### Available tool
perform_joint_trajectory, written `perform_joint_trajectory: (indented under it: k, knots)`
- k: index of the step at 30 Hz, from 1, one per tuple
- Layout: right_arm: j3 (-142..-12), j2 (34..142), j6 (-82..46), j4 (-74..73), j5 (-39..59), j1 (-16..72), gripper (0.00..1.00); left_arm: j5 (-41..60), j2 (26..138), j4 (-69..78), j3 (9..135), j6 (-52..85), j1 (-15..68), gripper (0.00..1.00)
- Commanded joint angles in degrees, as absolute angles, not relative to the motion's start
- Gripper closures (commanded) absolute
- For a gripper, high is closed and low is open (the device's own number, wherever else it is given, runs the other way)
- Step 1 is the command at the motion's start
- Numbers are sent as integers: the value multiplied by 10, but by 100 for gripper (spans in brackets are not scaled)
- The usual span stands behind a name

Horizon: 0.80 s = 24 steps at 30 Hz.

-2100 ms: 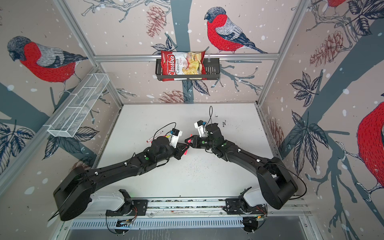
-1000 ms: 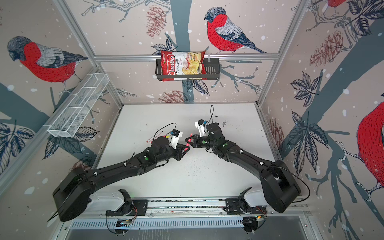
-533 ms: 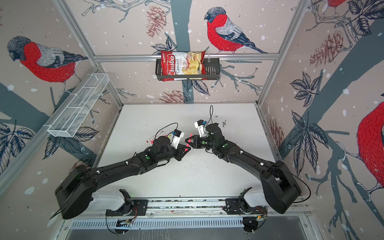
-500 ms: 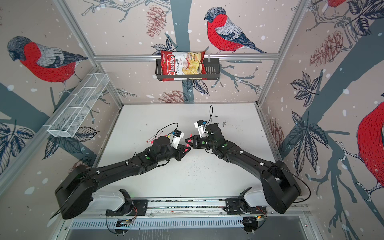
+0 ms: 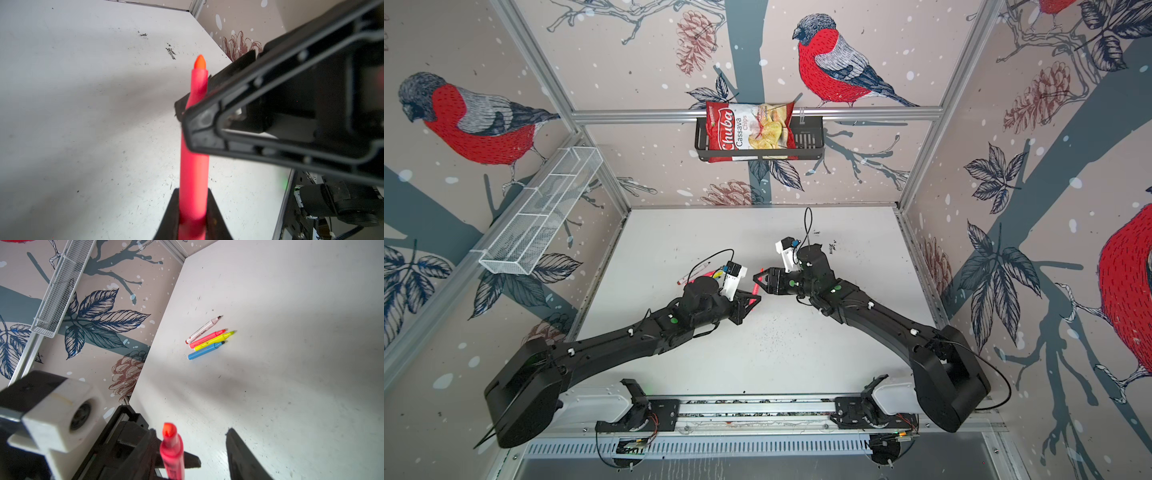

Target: Insert the pens into the pen caps

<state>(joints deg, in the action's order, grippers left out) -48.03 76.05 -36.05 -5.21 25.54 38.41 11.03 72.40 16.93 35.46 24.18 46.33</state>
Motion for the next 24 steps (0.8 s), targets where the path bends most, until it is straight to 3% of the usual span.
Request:
perform_joint_trajectory:
  k: [1, 4, 14, 19, 20, 24]
  knots:
    - [-488, 735, -345, -14, 205, 379, 32, 94, 707, 208, 341, 247, 460, 100]
    - [-492, 705, -339, 17, 180, 365, 24, 92, 694, 212, 328, 249, 456, 100]
    - [-465, 629, -336, 116, 117, 254, 14, 83, 642, 221, 294, 247, 443, 100]
    - [-444, 626, -324, 170, 102, 186, 9, 76, 620, 224, 276, 250, 441, 100]
    - [-438, 628, -321, 175, 103, 173, 1, 75, 617, 223, 273, 251, 440, 100]
    - [-420, 642, -311, 186, 115, 139, 0, 75, 608, 221, 264, 256, 441, 100]
